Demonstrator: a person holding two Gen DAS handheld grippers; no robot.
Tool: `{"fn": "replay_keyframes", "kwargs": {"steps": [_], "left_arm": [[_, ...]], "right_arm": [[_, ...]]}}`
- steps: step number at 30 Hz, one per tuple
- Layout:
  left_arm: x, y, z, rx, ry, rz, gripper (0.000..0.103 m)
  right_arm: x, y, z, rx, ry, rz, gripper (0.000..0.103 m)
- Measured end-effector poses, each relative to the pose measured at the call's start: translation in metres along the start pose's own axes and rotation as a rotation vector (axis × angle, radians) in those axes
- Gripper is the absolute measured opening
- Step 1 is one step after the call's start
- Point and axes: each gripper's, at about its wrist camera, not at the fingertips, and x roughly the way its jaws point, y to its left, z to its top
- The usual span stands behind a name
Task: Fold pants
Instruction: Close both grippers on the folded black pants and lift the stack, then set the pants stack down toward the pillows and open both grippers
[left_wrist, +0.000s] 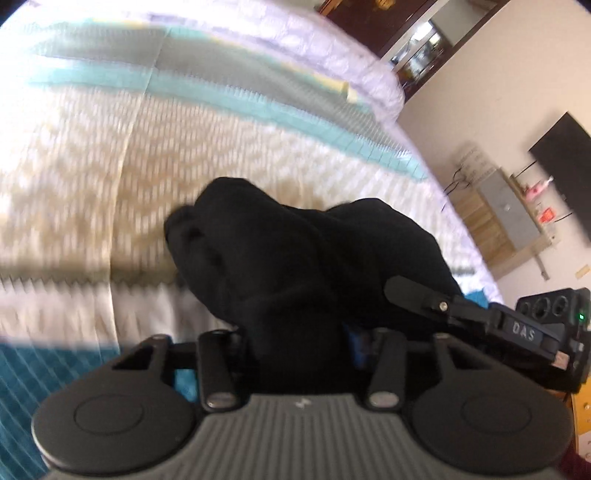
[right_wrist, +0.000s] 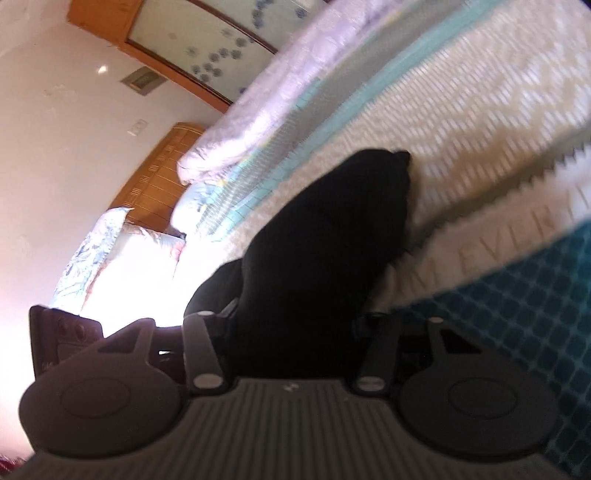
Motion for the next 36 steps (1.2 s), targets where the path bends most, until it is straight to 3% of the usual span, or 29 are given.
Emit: {"fn": "replay_keyframes", "kwargs": {"steps": [4, 9, 13, 17, 19, 20, 21, 22, 23, 25, 28, 30, 36], "left_arm": [[-0.014, -0.007, 0.049, 0.084, -0.104, 0.035, 0.041], [-0.009, -0.002, 0.149, 0.143, -0.251, 0.123, 0.042], [0.035, 0.022, 0.220, 0.107, -0.304, 0.204, 0.042], [0.108, 0.065, 0.250, 0.059, -0.256, 0.302, 0.042], [0.148, 0.090, 0.247, 0.035, -0.180, 0.383, 0.045], [0.162, 0.100, 0.242, 0.024, -0.161, 0.432, 0.054], [0.164, 0.104, 0.232, 0.018, -0.201, 0.445, 0.072], [0.162, 0.103, 0.226, 0.012, -0.224, 0.455, 0.082], [0.157, 0.099, 0.221, 0.010, -0.228, 0.455, 0.083], [0.130, 0.092, 0.209, 0.008, -0.235, 0.452, 0.080], [0.072, 0.079, 0.176, -0.010, -0.306, 0.489, 0.082], [0.042, 0.065, 0.145, -0.024, -0.300, 0.539, 0.083], [-0.022, 0.024, 0.033, -0.051, -0.195, 0.636, 0.083]], "right_arm": [[0.020, 0.042, 0.042, -0.172, -0.060, 0.014, 0.049], [0.076, 0.073, 0.128, -0.284, -0.163, 0.015, 0.048], [0.144, 0.065, 0.192, -0.308, -0.221, -0.040, 0.048], [0.218, 0.021, 0.222, -0.239, -0.206, -0.103, 0.049], [0.249, -0.013, 0.214, -0.193, -0.159, -0.175, 0.050], [0.265, -0.030, 0.208, -0.166, -0.123, -0.229, 0.054], [0.276, -0.044, 0.201, -0.138, -0.105, -0.287, 0.058], [0.277, -0.056, 0.194, -0.097, -0.127, -0.323, 0.075], [0.271, -0.066, 0.189, -0.033, -0.160, -0.312, 0.087], [0.254, -0.070, 0.186, 0.031, -0.166, -0.276, 0.087], [0.209, -0.042, 0.173, -0.054, -0.218, -0.329, 0.087], [0.172, -0.023, 0.154, -0.097, -0.214, -0.335, 0.087], [0.075, 0.031, 0.048, -0.218, -0.114, -0.415, 0.087]]}}
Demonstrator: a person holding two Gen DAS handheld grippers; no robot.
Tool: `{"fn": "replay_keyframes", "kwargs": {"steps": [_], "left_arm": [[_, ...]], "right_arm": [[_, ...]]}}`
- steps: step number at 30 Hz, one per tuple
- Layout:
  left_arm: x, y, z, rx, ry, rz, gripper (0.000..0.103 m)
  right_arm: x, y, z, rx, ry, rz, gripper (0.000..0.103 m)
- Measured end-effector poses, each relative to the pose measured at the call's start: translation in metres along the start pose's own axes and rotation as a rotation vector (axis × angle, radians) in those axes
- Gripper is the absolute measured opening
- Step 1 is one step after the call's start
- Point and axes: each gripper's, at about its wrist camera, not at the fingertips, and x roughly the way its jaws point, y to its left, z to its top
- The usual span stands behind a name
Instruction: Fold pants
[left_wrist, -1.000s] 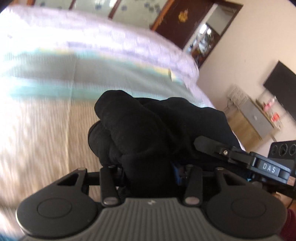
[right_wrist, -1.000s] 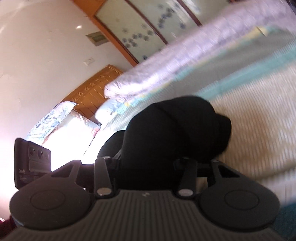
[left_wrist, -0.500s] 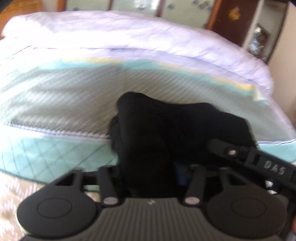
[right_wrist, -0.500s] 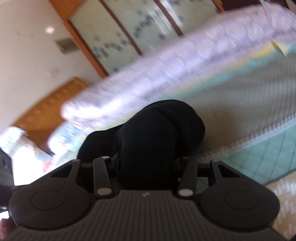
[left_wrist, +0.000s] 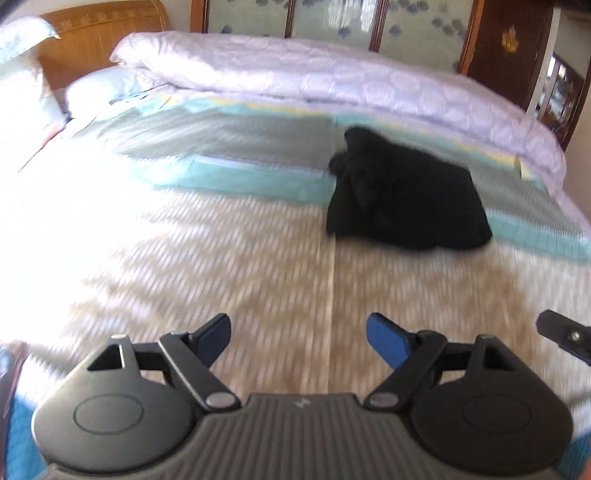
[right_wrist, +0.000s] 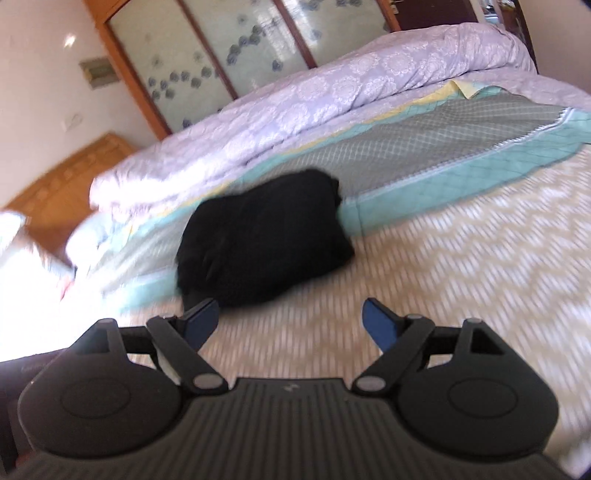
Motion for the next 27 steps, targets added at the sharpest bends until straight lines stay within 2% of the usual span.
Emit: {"fn": "replay_keyframes", "kwargs": {"steps": [2, 4, 7, 10, 14, 18, 23, 27], "left_arm": [[-0.027, -0.001, -0.030, 0.028, 0.008, 0.021, 0.088], [-0.053, -0.004, -0.054, 0.048, 0.007, 0.051, 0.097], [-0.083, -0.010, -0.080, 0.077, 0.001, 0.058, 0.100], [-0.106, -0.018, -0.090, 0.104, -0.008, 0.058, 0.102], [-0.136, -0.022, -0.102, 0.101, -0.075, 0.081, 0.103], [-0.142, -0.020, -0.107, 0.078, -0.081, 0.084, 0.103], [-0.150, -0.022, -0.113, 0.106, -0.106, 0.126, 0.103], [-0.156, -0.024, -0.114, 0.105, -0.121, 0.107, 0.103]], "right_arm": [[-0.030, 0.008, -0.029, -0.002, 0.017, -0.020, 0.087], [-0.057, 0.011, -0.055, 0.004, 0.027, -0.044, 0.087], [-0.094, 0.017, -0.088, 0.022, 0.029, -0.061, 0.088], [-0.108, 0.023, -0.107, 0.000, 0.059, -0.059, 0.088], [-0.126, 0.031, -0.115, -0.014, 0.022, -0.040, 0.088], [-0.131, 0.036, -0.123, -0.015, 0.020, -0.018, 0.089], [-0.135, 0.043, -0.129, -0.014, 0.035, 0.016, 0.089], [-0.137, 0.042, -0.127, -0.002, 0.027, 0.019, 0.089]]}}
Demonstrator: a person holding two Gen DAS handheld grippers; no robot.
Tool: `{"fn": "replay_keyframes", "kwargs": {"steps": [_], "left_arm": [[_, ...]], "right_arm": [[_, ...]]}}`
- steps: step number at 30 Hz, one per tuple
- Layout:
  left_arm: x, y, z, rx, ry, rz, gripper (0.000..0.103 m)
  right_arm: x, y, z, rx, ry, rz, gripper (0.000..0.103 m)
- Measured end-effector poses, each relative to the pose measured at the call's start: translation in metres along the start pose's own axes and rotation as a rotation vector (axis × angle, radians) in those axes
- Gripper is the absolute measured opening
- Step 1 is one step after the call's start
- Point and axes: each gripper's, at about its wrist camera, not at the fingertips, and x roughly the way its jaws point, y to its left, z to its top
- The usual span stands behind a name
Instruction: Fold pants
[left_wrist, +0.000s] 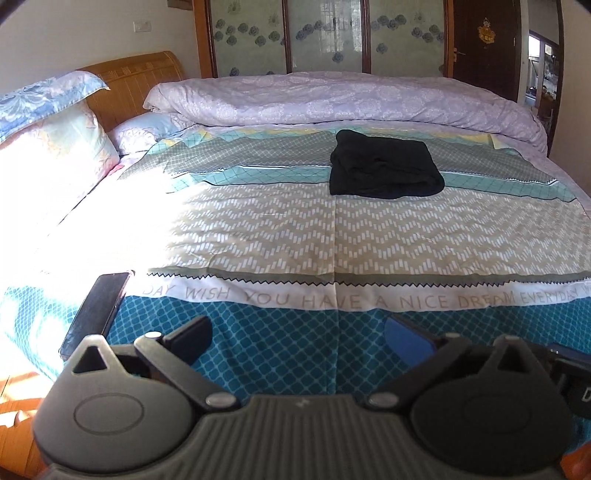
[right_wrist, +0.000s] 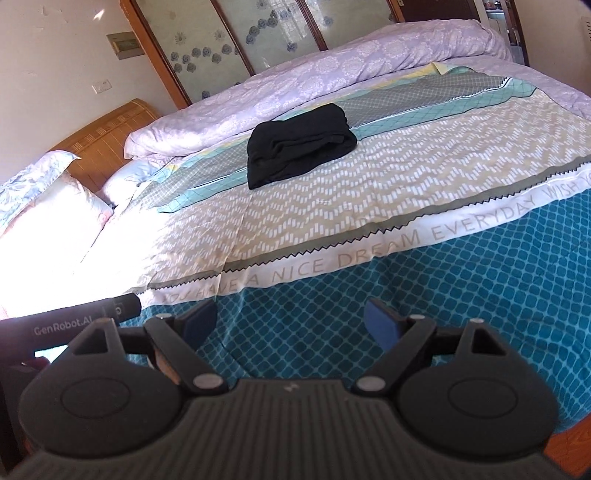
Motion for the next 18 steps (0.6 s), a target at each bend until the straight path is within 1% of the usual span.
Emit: {"fn": "replay_keyframes", "kwargs": {"steps": [10, 11, 13, 18], "left_arm": [[-0.012, -0.008, -0.007, 0.037, -0.016, 0.001, 0.103], [-0.012, -0.007, -0.007, 0.038, -0.014, 0.001, 0.103], [-0.011, -0.007, -0.008, 0.045, 0.016, 0.008, 0.103], [-0.010, -0.004, -0.009, 0.037, 0.029, 0.013, 0.103]], "right_arm": [[-0.008, 0.004, -0.001, 0.001, -0.011, 0.000, 0.089], [-0.009, 0.004, -0.001, 0.003, -0.012, -0.001, 0.089], [-0.012, 0.005, -0.002, 0.005, -0.018, -0.006, 0.089], [-0.019, 0.004, -0.003, 0.009, -0.025, -0.013, 0.089]]}}
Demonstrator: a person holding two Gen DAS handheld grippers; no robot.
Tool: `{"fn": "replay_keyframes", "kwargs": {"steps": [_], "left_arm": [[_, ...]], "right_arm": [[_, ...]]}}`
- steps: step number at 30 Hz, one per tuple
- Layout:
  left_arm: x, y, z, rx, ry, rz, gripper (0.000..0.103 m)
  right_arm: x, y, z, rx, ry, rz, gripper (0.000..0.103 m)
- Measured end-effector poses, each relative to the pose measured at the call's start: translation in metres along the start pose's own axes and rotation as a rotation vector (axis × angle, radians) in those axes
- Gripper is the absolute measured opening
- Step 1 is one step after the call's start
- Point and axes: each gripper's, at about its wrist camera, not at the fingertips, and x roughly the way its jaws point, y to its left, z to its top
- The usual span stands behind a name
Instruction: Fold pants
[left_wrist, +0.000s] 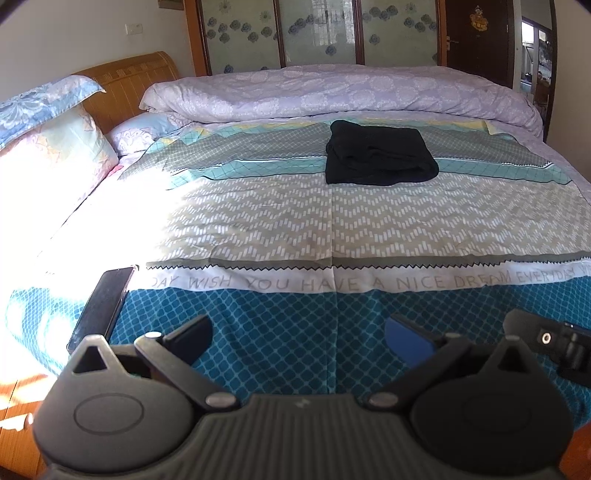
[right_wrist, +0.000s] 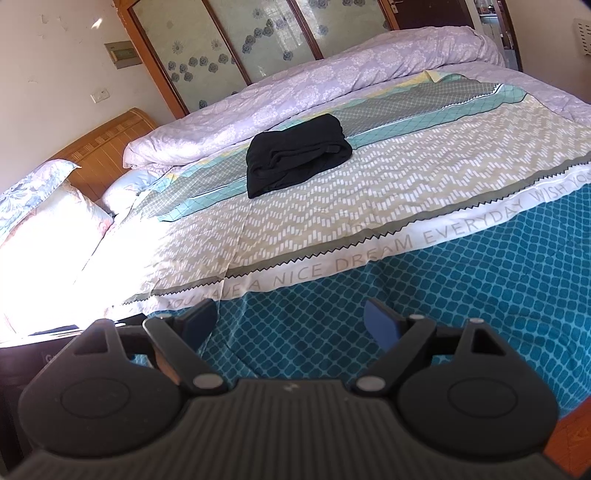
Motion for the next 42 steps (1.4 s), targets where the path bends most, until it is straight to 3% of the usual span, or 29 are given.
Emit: {"fn": "replay_keyframes", "kwargs": {"steps": [42], "left_arm": [[0.0026, -0.0078, -0.0016, 0.036, 0.000, 0.075, 0.103]], "right_arm": [[-0.0084, -0.0095, -0.0033, 0.028, 0.006, 0.020, 0.089]]}}
